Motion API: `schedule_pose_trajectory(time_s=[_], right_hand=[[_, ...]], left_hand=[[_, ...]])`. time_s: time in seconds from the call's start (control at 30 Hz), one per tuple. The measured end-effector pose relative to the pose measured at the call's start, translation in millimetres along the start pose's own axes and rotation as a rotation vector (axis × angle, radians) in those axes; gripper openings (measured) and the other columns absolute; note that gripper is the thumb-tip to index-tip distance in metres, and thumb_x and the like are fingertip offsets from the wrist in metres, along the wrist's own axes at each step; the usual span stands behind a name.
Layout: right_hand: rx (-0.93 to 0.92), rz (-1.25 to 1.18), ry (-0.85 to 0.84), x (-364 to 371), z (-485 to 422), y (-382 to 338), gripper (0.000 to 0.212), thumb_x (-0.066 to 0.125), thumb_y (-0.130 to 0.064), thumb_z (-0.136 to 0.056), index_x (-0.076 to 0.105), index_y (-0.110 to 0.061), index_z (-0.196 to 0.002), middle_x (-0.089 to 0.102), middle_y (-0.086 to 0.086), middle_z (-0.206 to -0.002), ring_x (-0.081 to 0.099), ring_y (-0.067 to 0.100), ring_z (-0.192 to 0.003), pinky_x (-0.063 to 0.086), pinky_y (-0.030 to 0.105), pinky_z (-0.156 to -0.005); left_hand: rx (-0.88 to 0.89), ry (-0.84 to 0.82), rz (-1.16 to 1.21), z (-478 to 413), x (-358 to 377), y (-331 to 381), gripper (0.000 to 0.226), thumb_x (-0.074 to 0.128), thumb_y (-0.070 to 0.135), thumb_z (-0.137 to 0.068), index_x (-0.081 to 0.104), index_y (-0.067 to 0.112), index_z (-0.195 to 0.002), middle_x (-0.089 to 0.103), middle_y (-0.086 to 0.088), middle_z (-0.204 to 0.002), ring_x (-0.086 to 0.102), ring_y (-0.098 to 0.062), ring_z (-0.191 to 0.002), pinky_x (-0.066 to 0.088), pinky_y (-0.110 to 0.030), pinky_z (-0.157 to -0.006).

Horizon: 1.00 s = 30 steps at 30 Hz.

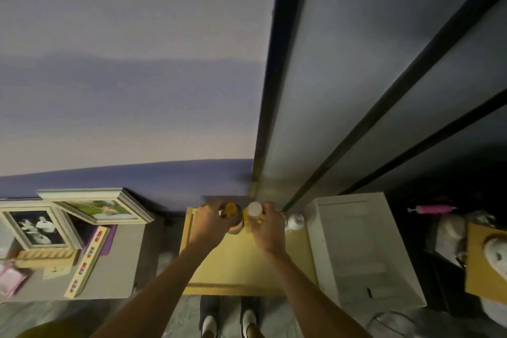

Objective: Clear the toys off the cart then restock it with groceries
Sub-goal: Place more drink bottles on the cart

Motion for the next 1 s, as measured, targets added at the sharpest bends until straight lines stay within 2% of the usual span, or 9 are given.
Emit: schedule_pose_trajectory(time_s=[0.17, 0.27, 0.43, 0.53, 0.67, 0.77, 0.83, 0.9, 1.0], right_hand=[[-0.027, 0.030, -0.009, 5.5, 2.7, 4.1, 0.039, 0.085, -0.035, -0.089, 0.066, -0.019, -0.118, 0.078, -0.004, -0.109, 0.073, 0.009, -0.099, 0.060, 0.022, -0.081], [-0.036, 0.057, -0.018, 10.2, 10.8, 12.6, 0.041, 0.087, -0.036, -0.087, 0.064, -0.022, -0.119, 0.077, -0.006, -0.111, 0.073, 0.009, -0.103, 0.062, 0.028, -0.083], [0.007, 0.074, -0.042, 8.8, 12.7, 15.3, 0.045, 0.088, -0.032, -0.086, 0.065, -0.018, -0.122, 0.076, -0.003, -0.115, 0.073, 0.011, -0.108, 0.060, 0.024, -0.088], [0.018, 0.094, -0.062, 5.3, 8.7, 13.0, 0.043, 0.088, -0.031, -0.087, 0.064, -0.018, -0.121, 0.077, -0.002, -0.116, 0.073, 0.014, -0.109, 0.057, 0.022, -0.088], [0.022, 0.112, -0.074, 2.9, 9.8, 11.1, 0.044, 0.087, -0.032, -0.087, 0.063, -0.017, -0.121, 0.076, 0.000, -0.118, 0.072, 0.016, -0.112, 0.053, 0.020, -0.089], [0.012, 0.133, -0.095, -1.7, 13.1, 6.4, 0.052, 0.088, -0.040, -0.084, 0.061, -0.020, -0.123, 0.075, -0.001, -0.120, 0.071, 0.017, -0.112, 0.053, 0.022, -0.089], [-0.026, 0.163, -0.095, -10.2, 15.3, -1.0, 0.061, 0.086, -0.053, -0.081, 0.060, -0.022, -0.127, 0.072, -0.004, -0.120, 0.070, 0.017, -0.110, 0.055, 0.026, -0.087], [-0.084, 0.221, -0.075, -26.3, 17.5, -13.5, 0.068, 0.080, -0.062, -0.083, 0.057, -0.022, -0.134, 0.070, -0.003, -0.125, 0.068, 0.017, -0.113, 0.056, 0.029, -0.089], [-0.171, 0.294, -0.009, -60.4, 16.8, -34.3, 0.079, 0.066, -0.074, -0.088, 0.051, -0.019, -0.143, 0.063, 0.002, -0.140, 0.061, 0.021, -0.128, 0.055, 0.033, -0.100]], left_hand=[[0.015, 0.009, -0.004, 0.4, 1.4, -9.7, 0.029, 0.091, 0.028, -0.081, 0.075, 0.025, -0.106, 0.077, 0.011, -0.098, 0.073, -0.010, -0.091, 0.065, -0.037, -0.082], [0.050, -0.006, -0.022, 2.5, 1.0, -5.9, 0.027, 0.092, 0.027, -0.081, 0.076, 0.025, -0.104, 0.076, 0.012, -0.097, 0.072, -0.010, -0.089, 0.064, -0.034, -0.081], [0.077, -0.022, -0.019, 5.2, -0.3, 2.1, 0.026, 0.091, 0.026, -0.083, 0.076, 0.025, -0.104, 0.071, 0.017, -0.095, 0.068, -0.003, -0.088, 0.056, -0.019, -0.080], [0.060, -0.027, -0.022, 5.8, 0.8, 1.0, 0.025, 0.090, 0.028, -0.084, 0.076, 0.025, -0.105, 0.071, 0.017, -0.096, 0.069, -0.005, -0.091, 0.059, -0.023, -0.081], [0.074, -0.003, -0.044, 7.3, 1.7, 3.5, 0.026, 0.089, 0.031, -0.085, 0.075, 0.024, -0.105, 0.071, 0.015, -0.096, 0.066, -0.002, -0.087, 0.056, -0.019, -0.078], [0.068, -0.016, -0.099, 8.3, 1.7, 0.4, 0.031, 0.089, 0.039, -0.084, 0.073, 0.027, -0.108, 0.072, 0.015, -0.098, 0.070, -0.008, -0.091, 0.062, -0.030, -0.080], [0.042, -0.027, -0.141, 8.8, -2.3, -1.8, 0.041, 0.086, 0.053, -0.083, 0.070, 0.030, -0.114, 0.073, 0.015, -0.106, 0.071, -0.012, -0.099, 0.062, -0.035, -0.083], [0.036, -0.030, -0.190, 10.7, -9.4, 2.1, 0.063, 0.074, 0.072, -0.082, 0.064, 0.033, -0.130, 0.070, 0.014, -0.124, 0.069, -0.013, -0.112, 0.060, -0.041, -0.092], [0.033, -0.030, -0.274, 14.5, -26.6, 12.3, 0.095, 0.053, 0.088, -0.084, 0.037, 0.031, -0.159, 0.044, 0.005, -0.164, 0.050, -0.024, -0.144, 0.050, -0.051, -0.114]])
Point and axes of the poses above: each hand's wrist, its own z-axis away from the middle knuckle, its own x-axis out of the palm, y = z × x, the point moved 7 cm from there along -z, towards the middle knuckle
